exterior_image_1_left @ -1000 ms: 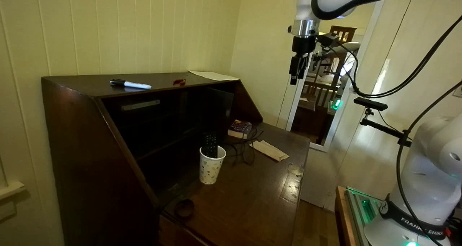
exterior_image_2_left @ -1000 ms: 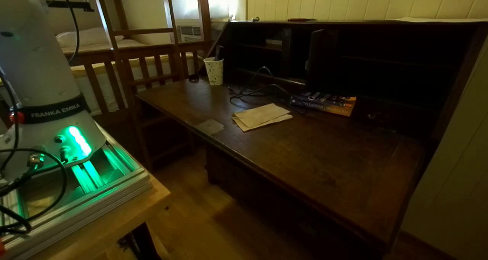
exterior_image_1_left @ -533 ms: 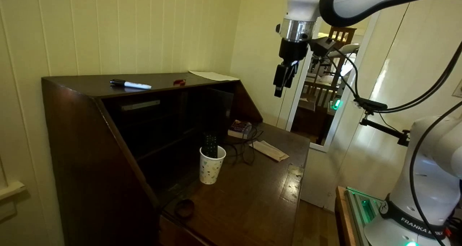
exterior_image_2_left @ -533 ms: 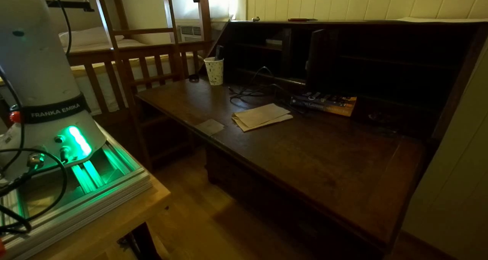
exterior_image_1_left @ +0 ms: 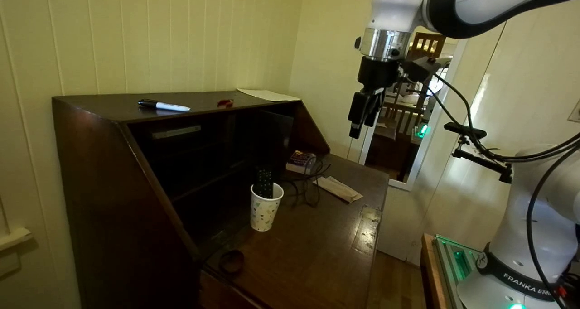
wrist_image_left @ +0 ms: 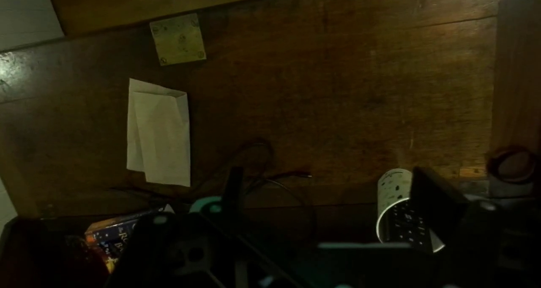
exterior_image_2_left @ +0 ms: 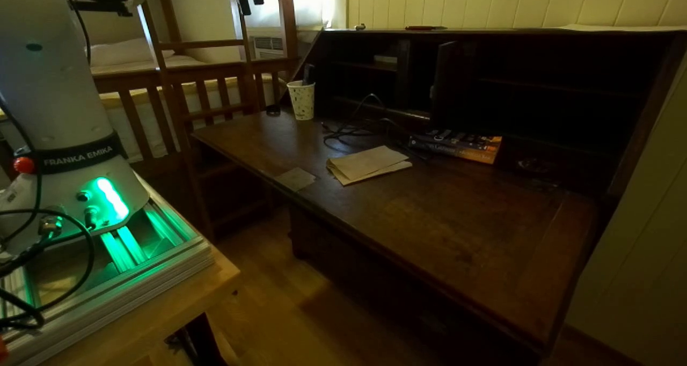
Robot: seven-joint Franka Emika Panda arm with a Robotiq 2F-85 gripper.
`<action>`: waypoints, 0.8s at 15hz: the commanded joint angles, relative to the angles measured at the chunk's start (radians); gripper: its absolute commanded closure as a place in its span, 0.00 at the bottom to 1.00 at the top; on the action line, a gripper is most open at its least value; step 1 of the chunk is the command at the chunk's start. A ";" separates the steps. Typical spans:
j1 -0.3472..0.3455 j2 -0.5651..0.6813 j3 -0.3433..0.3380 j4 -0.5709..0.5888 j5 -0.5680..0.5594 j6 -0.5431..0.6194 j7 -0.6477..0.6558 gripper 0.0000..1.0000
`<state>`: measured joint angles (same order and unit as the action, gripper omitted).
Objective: Put the cup on the top of the cabinet
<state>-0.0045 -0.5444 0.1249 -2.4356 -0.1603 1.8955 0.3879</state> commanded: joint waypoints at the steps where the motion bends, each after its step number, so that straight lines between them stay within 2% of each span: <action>1: -0.007 0.000 0.005 0.002 0.004 -0.002 -0.003 0.00; 5: 0.022 -0.080 0.042 -0.174 0.024 0.291 0.059 0.00; 11: 0.077 -0.130 0.161 -0.444 -0.020 0.583 0.075 0.00; 12: 0.048 -0.017 0.198 -0.322 -0.044 0.589 0.085 0.00</action>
<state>0.0590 -0.5945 0.2675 -2.7605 -0.1629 2.3882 0.4569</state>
